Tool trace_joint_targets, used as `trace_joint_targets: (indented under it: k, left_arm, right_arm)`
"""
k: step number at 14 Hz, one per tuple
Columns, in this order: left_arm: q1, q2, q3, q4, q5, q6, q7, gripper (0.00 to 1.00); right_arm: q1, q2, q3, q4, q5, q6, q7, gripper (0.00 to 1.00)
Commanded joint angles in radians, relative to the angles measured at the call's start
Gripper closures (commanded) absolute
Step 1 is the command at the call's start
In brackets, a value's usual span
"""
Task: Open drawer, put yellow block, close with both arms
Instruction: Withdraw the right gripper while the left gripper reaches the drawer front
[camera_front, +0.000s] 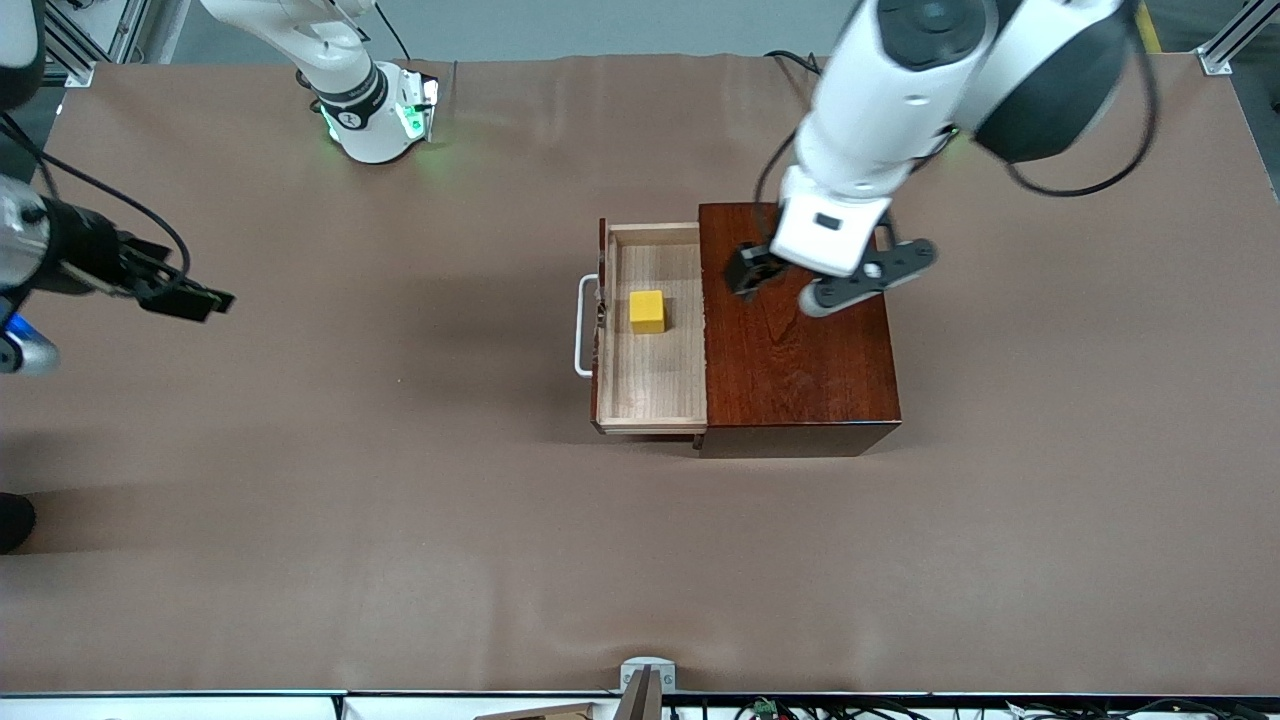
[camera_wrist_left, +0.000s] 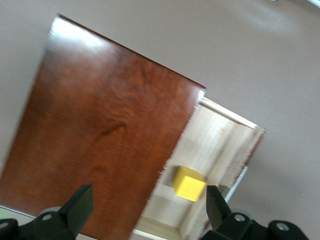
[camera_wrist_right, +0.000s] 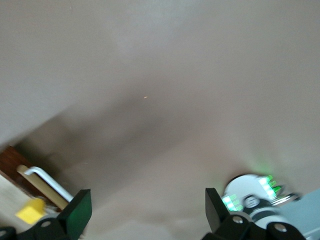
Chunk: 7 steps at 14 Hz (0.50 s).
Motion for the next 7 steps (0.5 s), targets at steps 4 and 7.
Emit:
trace_joint_targets:
  k: [4,7]
  left_arm:
    - [-0.108,0.098,0.015,0.070,0.025,0.137,-0.218,0.00]
    - [-0.164,0.160,0.016,0.117,0.080,0.164,-0.323,0.00]
  right_arm:
    - [-0.081,-0.083,0.014,-0.042,-0.082,-0.028,-0.371,0.00]
    - [-0.145,-0.113,0.014,-0.066,-0.082,-0.028,-0.599,0.00]
